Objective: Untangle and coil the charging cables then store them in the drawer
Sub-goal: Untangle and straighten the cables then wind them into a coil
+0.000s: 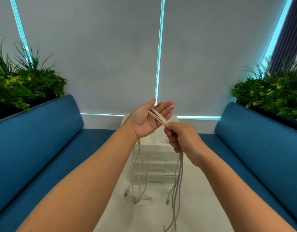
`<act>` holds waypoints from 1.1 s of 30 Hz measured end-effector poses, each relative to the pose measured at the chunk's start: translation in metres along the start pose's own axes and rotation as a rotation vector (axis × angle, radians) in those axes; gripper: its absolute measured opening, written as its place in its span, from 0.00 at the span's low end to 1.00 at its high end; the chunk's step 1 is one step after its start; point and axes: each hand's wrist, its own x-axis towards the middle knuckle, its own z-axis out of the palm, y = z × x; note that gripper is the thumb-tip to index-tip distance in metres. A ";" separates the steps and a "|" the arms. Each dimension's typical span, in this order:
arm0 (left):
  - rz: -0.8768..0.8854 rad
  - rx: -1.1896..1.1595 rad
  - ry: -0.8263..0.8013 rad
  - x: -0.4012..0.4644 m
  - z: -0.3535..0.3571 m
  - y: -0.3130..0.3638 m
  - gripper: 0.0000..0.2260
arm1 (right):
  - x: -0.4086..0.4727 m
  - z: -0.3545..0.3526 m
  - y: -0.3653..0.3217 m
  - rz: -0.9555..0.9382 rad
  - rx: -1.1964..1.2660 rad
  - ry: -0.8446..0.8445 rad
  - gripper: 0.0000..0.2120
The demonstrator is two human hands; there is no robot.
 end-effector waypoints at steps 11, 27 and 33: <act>0.085 0.423 -0.029 -0.002 0.009 -0.025 0.12 | 0.010 -0.006 -0.012 0.026 -0.023 -0.098 0.19; 0.096 -0.016 -0.154 -0.007 0.045 -0.001 0.16 | -0.011 -0.017 0.010 -0.175 0.263 -0.113 0.23; 0.157 -0.011 -0.154 -0.008 0.054 0.004 0.16 | -0.004 -0.028 -0.011 -0.176 -0.028 -0.090 0.11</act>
